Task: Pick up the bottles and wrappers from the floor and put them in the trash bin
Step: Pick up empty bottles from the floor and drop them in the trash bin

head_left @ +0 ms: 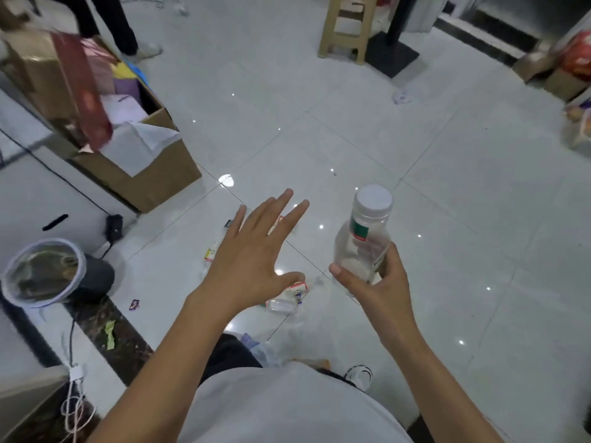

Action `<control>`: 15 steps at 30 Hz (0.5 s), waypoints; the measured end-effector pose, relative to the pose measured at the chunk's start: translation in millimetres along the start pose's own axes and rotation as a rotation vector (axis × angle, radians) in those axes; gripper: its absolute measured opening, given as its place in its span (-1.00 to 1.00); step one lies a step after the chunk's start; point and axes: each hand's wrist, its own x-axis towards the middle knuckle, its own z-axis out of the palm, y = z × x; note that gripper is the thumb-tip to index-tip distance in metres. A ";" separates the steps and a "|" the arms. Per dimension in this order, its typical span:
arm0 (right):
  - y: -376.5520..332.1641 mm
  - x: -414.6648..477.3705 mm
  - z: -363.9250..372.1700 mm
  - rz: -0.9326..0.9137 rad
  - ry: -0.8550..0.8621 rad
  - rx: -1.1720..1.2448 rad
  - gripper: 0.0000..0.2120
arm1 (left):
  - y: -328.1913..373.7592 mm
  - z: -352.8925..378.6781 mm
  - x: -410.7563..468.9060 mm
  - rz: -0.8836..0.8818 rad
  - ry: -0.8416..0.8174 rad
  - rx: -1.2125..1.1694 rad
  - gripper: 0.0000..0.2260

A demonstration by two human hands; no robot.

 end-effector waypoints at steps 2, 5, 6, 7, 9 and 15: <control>-6.5 8.0 20.0 -0.023 -0.051 -0.009 -0.41 | -16.4 -5.0 -4.5 -0.039 0.021 0.033 -0.03; -13.6 17.0 48.0 -0.048 -0.135 -0.038 -0.40 | -39.4 -11.8 -17.8 -0.131 0.050 0.045 -0.02; -15.9 19.4 56.7 -0.051 -0.172 -0.046 -0.39 | -47.4 -12.9 -24.8 -0.174 0.067 0.035 -0.02; -18.7 22.1 65.7 -0.054 -0.215 -0.057 -0.39 | -55.5 -14.1 -32.6 -0.222 0.086 0.025 -0.02; -23.1 28.8 84.6 -0.061 -0.301 -0.104 -0.38 | -72.2 -15.8 -48.3 -0.312 0.122 0.006 -0.02; -27.1 50.7 167.3 -0.070 -0.496 -0.287 -0.38 | -138.6 -10.0 -92.2 -0.552 0.176 0.009 -0.03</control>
